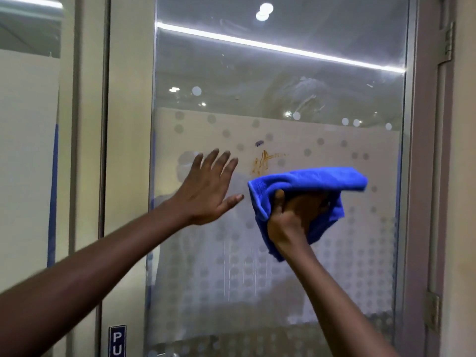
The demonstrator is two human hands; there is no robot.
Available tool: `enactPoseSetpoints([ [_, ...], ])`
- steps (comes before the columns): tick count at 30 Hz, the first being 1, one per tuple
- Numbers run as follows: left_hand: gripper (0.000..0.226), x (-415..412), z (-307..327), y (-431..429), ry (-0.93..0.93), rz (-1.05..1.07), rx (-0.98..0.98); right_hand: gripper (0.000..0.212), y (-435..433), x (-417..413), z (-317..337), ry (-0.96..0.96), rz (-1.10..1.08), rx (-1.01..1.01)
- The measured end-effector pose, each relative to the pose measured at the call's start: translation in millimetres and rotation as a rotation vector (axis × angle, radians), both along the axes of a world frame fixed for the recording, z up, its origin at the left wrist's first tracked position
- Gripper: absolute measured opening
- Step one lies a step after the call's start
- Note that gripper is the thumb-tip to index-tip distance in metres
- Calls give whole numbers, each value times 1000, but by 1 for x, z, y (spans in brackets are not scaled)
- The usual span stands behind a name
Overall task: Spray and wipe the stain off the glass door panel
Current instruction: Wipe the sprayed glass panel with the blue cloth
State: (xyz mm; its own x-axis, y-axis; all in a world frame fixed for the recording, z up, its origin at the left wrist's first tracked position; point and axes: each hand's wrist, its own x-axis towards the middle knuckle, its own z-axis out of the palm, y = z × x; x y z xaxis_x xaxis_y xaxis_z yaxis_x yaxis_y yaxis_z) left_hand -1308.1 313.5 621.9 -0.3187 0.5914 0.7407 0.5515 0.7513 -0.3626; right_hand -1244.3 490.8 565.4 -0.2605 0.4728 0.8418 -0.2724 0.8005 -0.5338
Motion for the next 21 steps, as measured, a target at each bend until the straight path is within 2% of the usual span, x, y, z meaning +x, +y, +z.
enactPoseSetpoints([
  [6,87,-49,28,-3,182,124,-29,107,24,-49,59,-133,-181,165],
  [13,80,-73,28,-2,283,88,8,67,34,-84,98,-193,-250,258],
  [15,81,-75,28,-2,291,76,51,61,33,-89,107,-201,-275,274],
  [18,83,-76,27,-1,298,78,93,61,30,-94,115,-186,-288,280],
  [21,83,-77,27,-1,309,78,95,71,27,-100,111,-196,-332,347],
])
